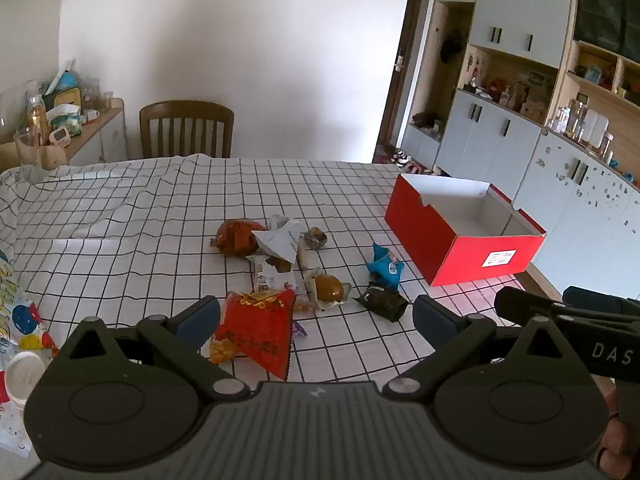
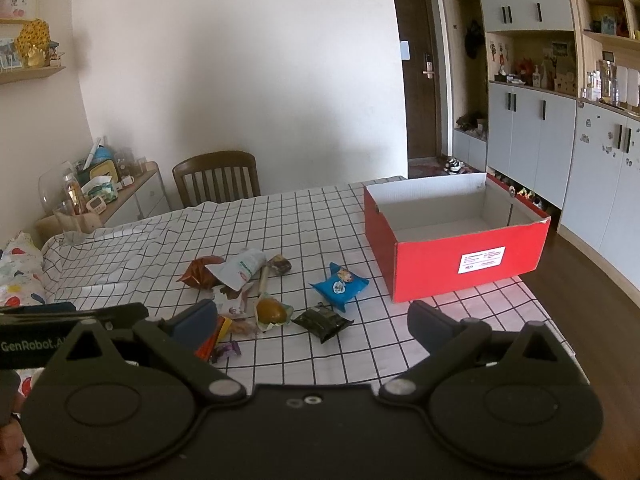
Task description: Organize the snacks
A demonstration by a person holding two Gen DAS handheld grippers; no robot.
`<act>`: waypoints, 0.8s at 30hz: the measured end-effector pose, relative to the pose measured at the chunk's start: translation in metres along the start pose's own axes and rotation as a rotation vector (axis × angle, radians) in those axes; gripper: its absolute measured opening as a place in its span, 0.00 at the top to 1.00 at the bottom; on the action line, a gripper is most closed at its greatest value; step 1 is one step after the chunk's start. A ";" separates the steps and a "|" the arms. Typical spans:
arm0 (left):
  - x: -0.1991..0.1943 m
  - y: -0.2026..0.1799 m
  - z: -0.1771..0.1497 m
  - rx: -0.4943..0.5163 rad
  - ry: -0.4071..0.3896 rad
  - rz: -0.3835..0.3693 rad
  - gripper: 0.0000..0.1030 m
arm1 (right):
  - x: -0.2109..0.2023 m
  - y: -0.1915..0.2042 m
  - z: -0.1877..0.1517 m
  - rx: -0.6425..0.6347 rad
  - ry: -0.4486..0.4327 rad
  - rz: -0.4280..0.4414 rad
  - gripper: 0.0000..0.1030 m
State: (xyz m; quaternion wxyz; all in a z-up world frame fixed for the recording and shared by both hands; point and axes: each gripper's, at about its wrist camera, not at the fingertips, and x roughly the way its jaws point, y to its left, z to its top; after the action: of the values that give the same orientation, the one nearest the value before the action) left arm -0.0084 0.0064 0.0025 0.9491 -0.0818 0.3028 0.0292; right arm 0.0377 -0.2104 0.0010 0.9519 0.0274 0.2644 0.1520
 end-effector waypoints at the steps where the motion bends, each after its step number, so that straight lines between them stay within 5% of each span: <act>1: 0.000 0.001 0.000 -0.002 0.002 0.000 0.00 | 0.000 0.000 0.000 0.000 0.002 0.000 0.01; 14: 0.027 0.027 0.002 -0.051 0.073 0.010 0.00 | 0.020 0.001 0.005 0.003 0.041 0.003 0.01; 24: 0.074 0.038 -0.005 0.027 0.156 0.005 0.00 | 0.053 -0.007 0.004 0.005 0.114 0.002 0.08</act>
State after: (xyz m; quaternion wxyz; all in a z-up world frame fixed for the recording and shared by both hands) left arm 0.0449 0.0433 -0.0496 0.9235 -0.0704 0.3764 0.0212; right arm 0.0848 -0.2012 -0.0224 0.9352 0.0212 0.3185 0.1535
